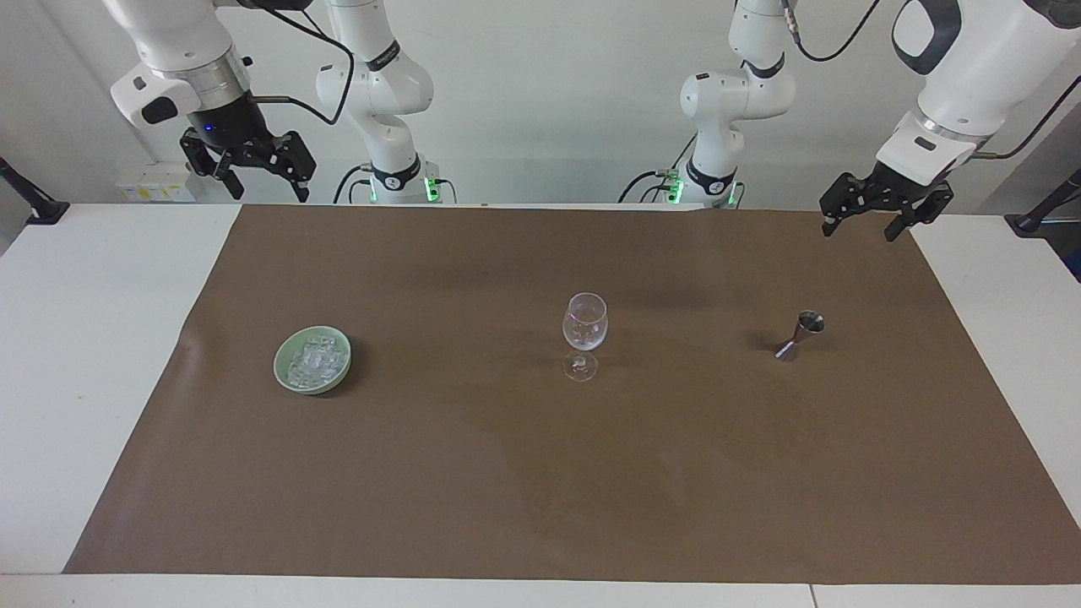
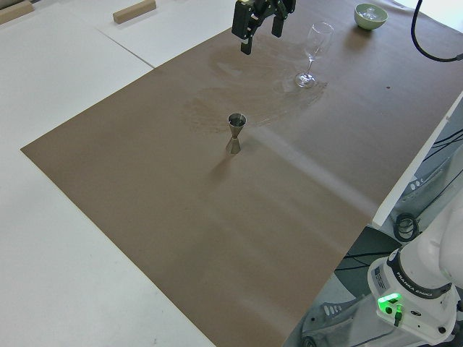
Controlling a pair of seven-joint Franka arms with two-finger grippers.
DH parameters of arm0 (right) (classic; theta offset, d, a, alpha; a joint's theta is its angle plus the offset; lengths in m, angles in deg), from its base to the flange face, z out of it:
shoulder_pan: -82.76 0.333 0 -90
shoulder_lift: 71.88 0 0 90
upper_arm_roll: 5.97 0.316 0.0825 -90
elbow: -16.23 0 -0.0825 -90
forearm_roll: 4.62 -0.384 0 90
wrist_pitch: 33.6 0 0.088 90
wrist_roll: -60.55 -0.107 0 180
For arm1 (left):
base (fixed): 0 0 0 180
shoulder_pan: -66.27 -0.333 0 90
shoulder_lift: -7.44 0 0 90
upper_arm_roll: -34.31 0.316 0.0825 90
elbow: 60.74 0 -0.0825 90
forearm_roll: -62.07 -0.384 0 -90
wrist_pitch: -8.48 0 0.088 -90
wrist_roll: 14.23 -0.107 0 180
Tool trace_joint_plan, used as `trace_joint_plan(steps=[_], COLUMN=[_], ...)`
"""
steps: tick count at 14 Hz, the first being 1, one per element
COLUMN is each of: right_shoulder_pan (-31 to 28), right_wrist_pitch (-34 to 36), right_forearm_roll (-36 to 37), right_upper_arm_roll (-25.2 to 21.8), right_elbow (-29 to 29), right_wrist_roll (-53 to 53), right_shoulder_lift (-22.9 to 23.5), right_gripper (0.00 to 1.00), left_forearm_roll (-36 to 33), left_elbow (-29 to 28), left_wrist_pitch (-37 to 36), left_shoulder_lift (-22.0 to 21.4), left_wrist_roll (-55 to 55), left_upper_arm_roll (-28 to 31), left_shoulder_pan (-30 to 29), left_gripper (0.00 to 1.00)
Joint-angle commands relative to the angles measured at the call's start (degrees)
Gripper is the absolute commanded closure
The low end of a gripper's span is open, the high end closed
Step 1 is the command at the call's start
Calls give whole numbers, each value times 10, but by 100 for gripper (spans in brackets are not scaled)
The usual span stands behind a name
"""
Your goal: Pour wine and add ice with both arms
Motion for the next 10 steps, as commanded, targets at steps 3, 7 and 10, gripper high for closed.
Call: trace_joint_plan(steps=[3, 7, 10], right_shoulder_pan=[-3, -3, -3], right_wrist_pitch=[-4, -5, -4], right_forearm_roll=[1, 1, 1], right_upper_arm_roll=[3, 3, 3], right_elbow=[12, 12, 12], right_wrist_roll=[3, 3, 3], right_shoulder_lift=[-11, -10, -11], right_gripper=[0, 0, 0], left_forearm_roll=[-4, -4, -4], left_elbow=[-18, -20, -32], left_wrist_pitch=[11, 13, 12], left_shoulder_lift=[-16, -17, -22], left_wrist_roll=[-2, 4, 23], left_upper_arm_roll=[5, 5, 6], left_shoulder_pan=[7, 7, 6], left_gripper=[0, 0, 0])
